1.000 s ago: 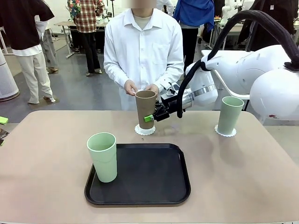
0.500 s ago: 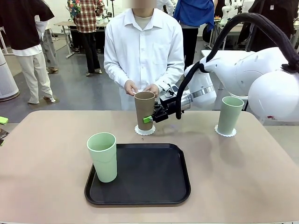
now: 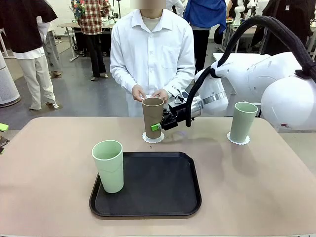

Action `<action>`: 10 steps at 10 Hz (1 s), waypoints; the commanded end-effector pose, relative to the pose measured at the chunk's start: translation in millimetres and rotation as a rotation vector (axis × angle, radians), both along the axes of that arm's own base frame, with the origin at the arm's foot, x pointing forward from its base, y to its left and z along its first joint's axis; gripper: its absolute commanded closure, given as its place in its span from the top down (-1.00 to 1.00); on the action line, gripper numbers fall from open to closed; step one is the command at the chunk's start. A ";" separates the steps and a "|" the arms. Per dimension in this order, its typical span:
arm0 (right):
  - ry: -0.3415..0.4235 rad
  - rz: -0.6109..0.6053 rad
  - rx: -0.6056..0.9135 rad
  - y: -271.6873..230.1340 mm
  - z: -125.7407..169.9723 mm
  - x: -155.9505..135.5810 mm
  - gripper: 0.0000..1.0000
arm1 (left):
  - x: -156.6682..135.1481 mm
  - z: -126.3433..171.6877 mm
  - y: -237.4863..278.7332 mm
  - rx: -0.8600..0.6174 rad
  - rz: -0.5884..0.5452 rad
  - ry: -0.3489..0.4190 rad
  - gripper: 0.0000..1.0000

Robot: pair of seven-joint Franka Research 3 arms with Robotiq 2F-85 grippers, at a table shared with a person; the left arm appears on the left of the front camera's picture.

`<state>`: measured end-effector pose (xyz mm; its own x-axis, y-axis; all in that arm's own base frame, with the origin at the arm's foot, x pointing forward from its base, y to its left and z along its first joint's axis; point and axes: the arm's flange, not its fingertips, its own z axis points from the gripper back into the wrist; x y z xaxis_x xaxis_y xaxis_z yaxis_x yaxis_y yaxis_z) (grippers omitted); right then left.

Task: Place coasters on the table and set cups on them.
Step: Take one Reusable plastic cup from the Flat Tray and place it on a coaster set by the human.

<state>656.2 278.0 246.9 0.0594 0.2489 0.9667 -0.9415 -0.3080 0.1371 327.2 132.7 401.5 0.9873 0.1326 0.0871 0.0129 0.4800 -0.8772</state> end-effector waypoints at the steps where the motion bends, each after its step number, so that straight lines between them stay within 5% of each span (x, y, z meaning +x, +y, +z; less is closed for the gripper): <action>1: -0.008 0.040 -0.004 0.7 -0.4 9.5 0.64 | -0.1 1.5 0.5 -0.012 0.006 -0.006 1.00; 10: -0.019 0.045 0.003 3.2 -7.6 17.8 0.64 | -0.1 1.5 0.5 -0.012 0.006 -0.006 1.00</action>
